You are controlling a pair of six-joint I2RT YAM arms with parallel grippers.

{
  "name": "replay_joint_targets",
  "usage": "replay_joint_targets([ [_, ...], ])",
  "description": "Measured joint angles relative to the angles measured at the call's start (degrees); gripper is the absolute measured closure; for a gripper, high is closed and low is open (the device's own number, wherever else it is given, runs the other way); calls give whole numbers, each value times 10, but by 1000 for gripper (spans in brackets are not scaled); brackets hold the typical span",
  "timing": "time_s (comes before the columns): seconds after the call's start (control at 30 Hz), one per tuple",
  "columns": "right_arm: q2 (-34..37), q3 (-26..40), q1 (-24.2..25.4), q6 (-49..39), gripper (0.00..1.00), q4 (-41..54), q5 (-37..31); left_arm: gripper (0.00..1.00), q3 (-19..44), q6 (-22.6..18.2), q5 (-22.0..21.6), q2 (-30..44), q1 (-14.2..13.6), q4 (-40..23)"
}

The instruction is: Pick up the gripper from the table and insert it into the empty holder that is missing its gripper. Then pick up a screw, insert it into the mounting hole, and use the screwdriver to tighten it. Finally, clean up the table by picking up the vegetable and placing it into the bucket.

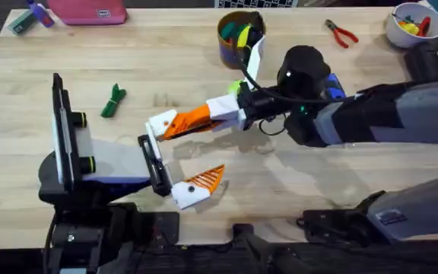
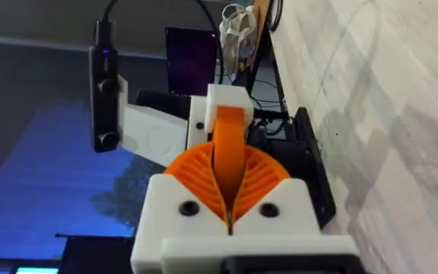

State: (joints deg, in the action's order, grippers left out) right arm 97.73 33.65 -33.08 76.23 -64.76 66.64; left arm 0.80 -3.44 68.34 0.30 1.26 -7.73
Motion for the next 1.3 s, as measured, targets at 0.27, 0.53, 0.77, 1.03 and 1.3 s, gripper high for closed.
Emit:
replay_joint_targets([
  [0.27, 0, 2, -17, 0, 993, 5, -27, 14, 0, 0, 0, 0, 0, 0],
  [0.53, 0, 3, -22, 0, 993, 5, -43, 14, 0, 0, -1, 0, 0, 0],
  [0.77, 0, 3, -26, 0, 993, 5, -53, 13, 0, 0, -5, 0, 1, 0],
  [1.03, 0, 3, -25, 0, 993, 5, -53, 13, 0, 0, -5, 0, 1, 0],
  [1.3, 0, 19, -21, 1, 993, 34, -35, 13, 0, 0, -5, 0, 1, 0],
])
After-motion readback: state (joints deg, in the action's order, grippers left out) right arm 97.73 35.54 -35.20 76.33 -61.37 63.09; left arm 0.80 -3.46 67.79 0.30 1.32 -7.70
